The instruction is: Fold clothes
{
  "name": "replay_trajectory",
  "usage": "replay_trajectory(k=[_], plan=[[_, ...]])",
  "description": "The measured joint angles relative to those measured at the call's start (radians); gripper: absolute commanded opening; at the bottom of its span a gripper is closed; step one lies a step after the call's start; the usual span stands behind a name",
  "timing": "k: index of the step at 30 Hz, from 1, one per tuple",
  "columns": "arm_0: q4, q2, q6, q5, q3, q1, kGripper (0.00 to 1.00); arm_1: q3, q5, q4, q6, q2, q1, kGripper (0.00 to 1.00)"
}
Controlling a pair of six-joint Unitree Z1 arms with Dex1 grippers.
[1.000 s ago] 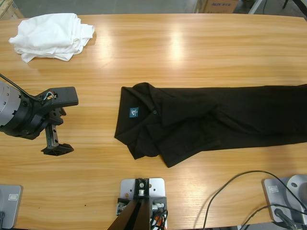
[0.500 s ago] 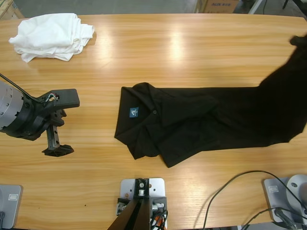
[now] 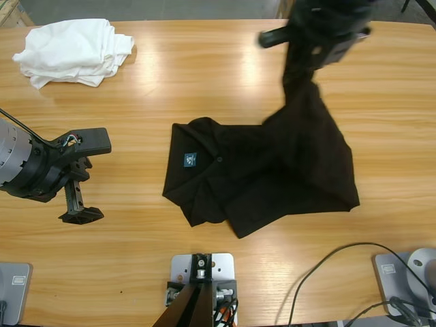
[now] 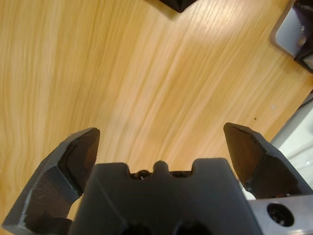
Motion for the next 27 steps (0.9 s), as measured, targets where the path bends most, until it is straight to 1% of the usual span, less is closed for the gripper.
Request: replay_trajectory(k=[3, 6, 15, 21, 27], plan=[[0.0, 0.0, -0.004, 0.001, 0.001, 0.0, 0.997, -0.024, 0.011, 0.005, 0.014, 0.036, 0.072, 0.0], [0.0, 0.0, -0.004, 0.001, 0.003, 0.0, 0.997, -0.047, 0.019, 0.006, 0.023, 0.069, 0.116, 0.0], [0.0, 0.0, -0.004, 0.001, 0.02, 0.0, 1.0, -0.212, 0.04, 0.008, 0.026, 0.184, 0.14, 0.0], [0.0, 0.0, -0.005, 0.001, 0.024, 0.0, 1.0, -0.249, 0.062, 0.008, 0.026, 0.238, 0.181, 0.0], [0.0, 0.0, -0.005, 0.001, 0.027, 0.0, 1.0, -0.261, 0.062, 0.008, 0.026, 0.283, 0.221, 0.0]])
